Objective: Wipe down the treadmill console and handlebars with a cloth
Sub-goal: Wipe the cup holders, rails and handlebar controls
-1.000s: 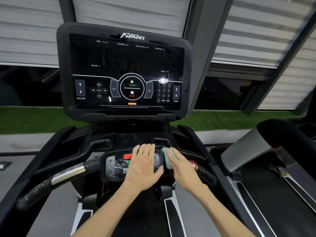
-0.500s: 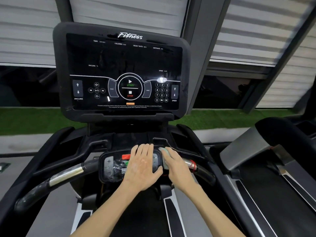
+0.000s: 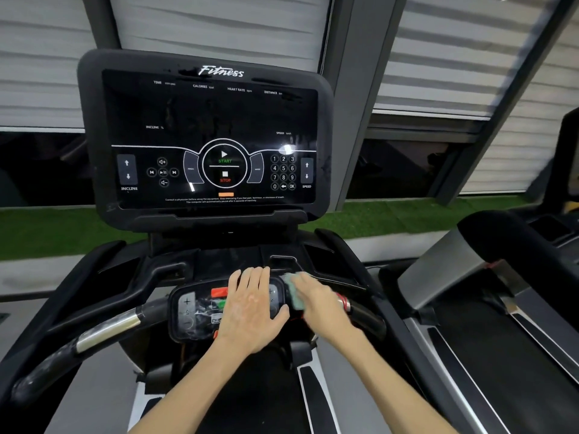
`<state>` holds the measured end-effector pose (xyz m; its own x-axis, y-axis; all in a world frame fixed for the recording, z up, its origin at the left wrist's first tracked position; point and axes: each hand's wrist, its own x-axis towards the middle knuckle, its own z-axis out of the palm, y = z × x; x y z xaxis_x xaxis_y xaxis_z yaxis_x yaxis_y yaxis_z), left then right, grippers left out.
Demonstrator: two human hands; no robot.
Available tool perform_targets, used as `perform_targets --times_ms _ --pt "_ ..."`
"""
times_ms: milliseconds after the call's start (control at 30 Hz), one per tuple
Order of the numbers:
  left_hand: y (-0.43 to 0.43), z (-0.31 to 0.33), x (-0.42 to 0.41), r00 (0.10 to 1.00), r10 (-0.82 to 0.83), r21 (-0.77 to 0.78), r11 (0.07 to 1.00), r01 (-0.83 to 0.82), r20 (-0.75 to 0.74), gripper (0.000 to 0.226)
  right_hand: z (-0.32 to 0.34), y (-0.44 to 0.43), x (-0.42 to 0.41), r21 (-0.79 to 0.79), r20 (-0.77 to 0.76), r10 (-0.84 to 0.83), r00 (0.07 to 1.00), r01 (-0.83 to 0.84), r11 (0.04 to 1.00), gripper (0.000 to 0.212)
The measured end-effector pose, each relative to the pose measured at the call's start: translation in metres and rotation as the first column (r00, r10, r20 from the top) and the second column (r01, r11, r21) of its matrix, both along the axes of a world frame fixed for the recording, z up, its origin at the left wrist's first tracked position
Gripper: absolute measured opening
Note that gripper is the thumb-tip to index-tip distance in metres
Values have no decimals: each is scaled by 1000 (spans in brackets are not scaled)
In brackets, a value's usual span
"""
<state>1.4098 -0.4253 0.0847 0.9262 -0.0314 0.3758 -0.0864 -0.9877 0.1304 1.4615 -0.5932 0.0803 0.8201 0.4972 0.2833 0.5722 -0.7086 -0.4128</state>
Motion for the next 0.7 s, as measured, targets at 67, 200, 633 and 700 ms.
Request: perform_targets --times_ms 67,200,633,700 --pt "1 -1 0 1000 -2 3 1000 2 6 76 4 17 -6 15 75 29 997 -30 999 50" --pt "1 -2 1 1000 3 23 1000 -3 13 76 -13 -6 -3 39 85 69 994 -72 997 53" --pt "-8 4 2 997 80 -26 996 -80 10 66 -65 -123 3 235 -114 -215 970 236 943 52" --pt "-8 5 1 996 84 -26 996 -84 0 66 -76 -141 2 208 -146 -283 948 309 928 55"
